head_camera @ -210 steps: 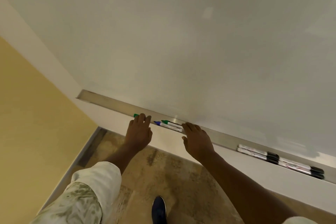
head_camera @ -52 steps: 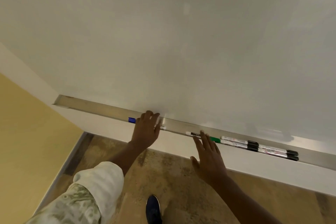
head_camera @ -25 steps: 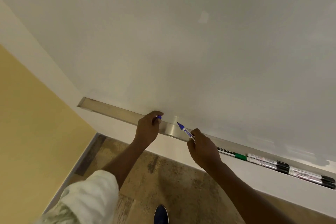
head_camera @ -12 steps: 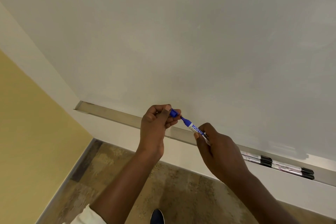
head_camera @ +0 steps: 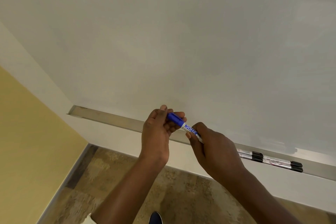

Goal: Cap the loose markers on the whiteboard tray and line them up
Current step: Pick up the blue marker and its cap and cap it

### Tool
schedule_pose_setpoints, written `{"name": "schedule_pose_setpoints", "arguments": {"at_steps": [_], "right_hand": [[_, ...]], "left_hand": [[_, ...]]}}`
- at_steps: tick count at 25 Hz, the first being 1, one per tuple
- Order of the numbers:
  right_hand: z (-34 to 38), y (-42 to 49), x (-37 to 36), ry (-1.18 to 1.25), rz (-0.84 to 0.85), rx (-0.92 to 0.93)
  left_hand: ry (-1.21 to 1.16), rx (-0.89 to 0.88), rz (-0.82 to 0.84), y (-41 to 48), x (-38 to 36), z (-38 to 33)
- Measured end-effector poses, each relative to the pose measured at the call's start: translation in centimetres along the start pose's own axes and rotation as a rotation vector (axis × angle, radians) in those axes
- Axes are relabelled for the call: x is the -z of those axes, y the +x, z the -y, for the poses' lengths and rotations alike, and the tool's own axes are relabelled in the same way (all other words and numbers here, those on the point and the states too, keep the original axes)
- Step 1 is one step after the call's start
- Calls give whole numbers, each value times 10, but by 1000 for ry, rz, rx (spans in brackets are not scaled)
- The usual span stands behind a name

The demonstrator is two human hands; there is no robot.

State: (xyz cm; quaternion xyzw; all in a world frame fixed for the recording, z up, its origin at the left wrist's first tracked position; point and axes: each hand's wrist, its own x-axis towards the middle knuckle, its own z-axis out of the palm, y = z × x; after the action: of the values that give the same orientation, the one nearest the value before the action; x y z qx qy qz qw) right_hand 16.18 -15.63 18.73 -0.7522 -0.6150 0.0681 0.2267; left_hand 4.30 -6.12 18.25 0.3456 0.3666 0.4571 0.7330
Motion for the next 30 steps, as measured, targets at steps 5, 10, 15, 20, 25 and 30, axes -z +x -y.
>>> {"name": "schedule_pose_setpoints", "arguments": {"at_steps": [5,10,15,20,25,30], "right_hand": [[14,3,10,-184,-61,84],[26,11,10,-268,-29,188],[34,19,10,-325,111,116],[26,22,-5,-245,151,103],[5,12,-39,216,35,-45],[-26,-2,-74,621,130,-340]], "left_hand": [[-328,232,201,-5,-8,4],[-467,359,413,-21,-20,11],[-489,367,348,-16,-21,17],[-458,424,247,-5,-12,29],[-237,460,168,-3,-11,47],[270,240,1,-6,2,97]]}}
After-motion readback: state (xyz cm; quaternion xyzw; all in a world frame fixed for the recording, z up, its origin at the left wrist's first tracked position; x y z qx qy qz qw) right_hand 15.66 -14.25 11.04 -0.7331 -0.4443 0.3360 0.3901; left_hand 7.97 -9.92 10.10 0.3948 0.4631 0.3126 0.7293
